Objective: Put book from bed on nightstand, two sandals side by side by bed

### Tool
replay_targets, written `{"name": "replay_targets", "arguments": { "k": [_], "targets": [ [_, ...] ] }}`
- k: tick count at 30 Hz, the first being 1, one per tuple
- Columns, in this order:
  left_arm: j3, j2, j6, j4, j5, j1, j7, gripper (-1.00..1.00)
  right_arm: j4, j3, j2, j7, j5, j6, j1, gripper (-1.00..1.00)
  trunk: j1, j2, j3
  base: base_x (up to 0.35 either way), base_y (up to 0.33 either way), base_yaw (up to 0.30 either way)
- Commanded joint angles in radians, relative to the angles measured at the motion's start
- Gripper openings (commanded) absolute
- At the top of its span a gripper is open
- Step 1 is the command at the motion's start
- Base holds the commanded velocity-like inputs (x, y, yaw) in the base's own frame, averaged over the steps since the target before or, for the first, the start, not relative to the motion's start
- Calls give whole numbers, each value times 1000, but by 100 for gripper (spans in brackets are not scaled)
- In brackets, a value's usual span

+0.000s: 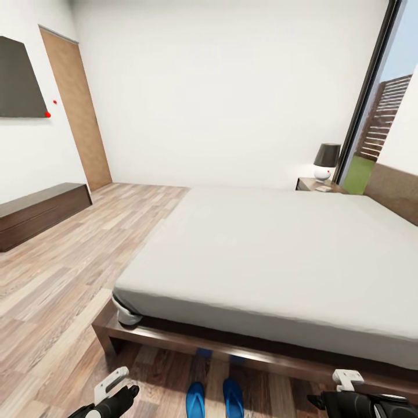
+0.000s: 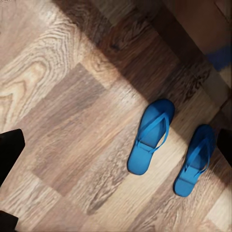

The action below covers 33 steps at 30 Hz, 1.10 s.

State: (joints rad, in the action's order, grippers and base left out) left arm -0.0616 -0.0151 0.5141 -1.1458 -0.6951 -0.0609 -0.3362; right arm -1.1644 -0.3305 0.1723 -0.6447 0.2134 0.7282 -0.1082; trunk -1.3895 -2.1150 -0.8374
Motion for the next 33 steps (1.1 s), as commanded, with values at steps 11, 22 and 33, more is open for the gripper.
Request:
{"name": "replay_targets", "arguments": {
  "k": [11, 22, 33],
  "targets": [
    [0, 0, 3, 6, -11, -1, -6, 100, -1, -2, 2, -13, 12, 5, -1, 100, 42, 77, 34, 0, 0, 0],
    [1, 0, 1, 100, -11, -35, -1, 100, 53, -5, 17, -6, 13, -14, -5, 100, 85, 154, 68, 0, 0, 0],
    [-1, -17, -15, 152, -11, -50, 1, 100, 144, -4, 88, -5, 12, -70, -18, 100, 127, 231, 102, 0, 0, 0]
  ]
}}
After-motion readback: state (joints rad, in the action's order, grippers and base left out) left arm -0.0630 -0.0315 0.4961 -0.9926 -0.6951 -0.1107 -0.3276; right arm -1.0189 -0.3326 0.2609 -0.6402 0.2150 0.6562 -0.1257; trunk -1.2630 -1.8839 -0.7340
